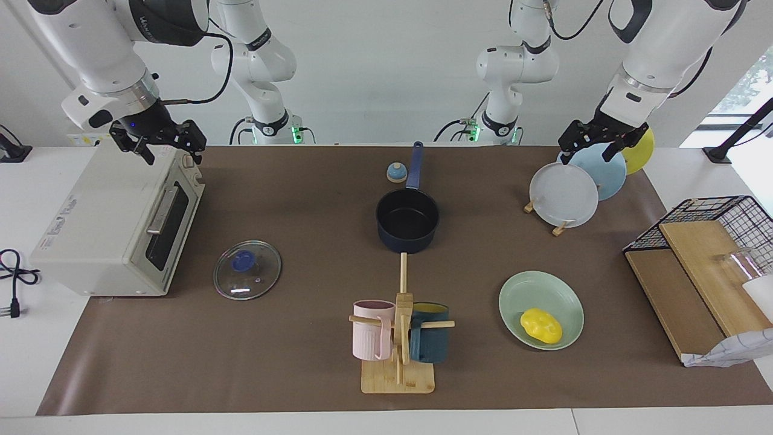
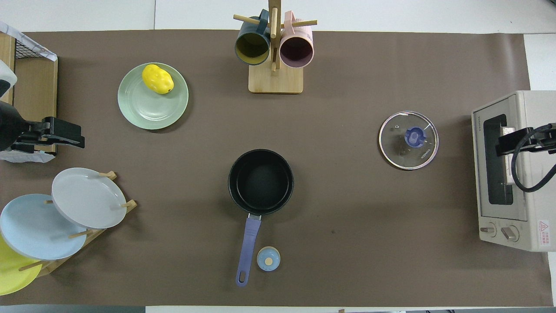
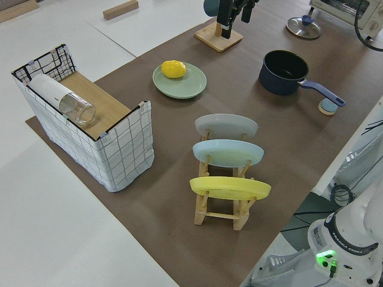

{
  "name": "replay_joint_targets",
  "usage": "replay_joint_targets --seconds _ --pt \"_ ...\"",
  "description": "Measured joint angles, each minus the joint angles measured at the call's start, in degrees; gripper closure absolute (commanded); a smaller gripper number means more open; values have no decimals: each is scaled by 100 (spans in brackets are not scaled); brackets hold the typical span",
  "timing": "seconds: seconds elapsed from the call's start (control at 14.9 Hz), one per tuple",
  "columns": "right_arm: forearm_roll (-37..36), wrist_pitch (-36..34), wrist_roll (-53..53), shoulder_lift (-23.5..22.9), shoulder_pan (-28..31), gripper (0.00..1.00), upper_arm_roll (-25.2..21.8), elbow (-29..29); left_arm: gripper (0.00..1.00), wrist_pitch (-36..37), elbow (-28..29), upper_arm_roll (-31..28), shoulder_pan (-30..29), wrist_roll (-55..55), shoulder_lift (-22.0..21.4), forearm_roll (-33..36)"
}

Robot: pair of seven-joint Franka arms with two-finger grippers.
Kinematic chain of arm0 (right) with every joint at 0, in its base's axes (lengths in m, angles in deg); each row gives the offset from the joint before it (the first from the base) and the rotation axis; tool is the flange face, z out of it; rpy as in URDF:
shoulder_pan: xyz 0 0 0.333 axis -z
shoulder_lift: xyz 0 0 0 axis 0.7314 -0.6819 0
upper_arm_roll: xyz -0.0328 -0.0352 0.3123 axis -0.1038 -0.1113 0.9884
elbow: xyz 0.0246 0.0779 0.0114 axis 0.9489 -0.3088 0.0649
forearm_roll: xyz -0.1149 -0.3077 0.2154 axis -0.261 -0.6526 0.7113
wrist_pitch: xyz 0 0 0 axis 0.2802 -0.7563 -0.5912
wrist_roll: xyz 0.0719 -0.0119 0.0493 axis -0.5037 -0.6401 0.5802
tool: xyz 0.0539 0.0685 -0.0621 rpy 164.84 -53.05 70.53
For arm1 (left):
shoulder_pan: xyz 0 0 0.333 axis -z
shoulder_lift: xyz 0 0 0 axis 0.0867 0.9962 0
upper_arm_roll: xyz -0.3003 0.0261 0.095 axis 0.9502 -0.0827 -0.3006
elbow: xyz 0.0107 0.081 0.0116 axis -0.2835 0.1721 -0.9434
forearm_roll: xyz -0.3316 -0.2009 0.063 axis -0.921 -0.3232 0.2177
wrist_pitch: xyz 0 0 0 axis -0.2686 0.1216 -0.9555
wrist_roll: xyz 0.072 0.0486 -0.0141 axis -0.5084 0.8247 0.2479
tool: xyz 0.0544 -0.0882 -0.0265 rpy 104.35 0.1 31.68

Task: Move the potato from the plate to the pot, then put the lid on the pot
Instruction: 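Reach the left gripper to the yellow potato on the green plate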

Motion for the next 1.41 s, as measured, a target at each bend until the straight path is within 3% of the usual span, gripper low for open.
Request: replay_joint_targets --seconds 0.81,1.01,1.41 --pt "0 0 0 0 0 0 0 0 0 -412 47 2 0 59 170 -116" --pt "0 0 0 0 0 0 0 0 0 -738 -91 -3 0 484 659 -288" --pt "0 0 0 0 0 0 0 0 0 -1955 -760 47 45 2096 2150 -308"
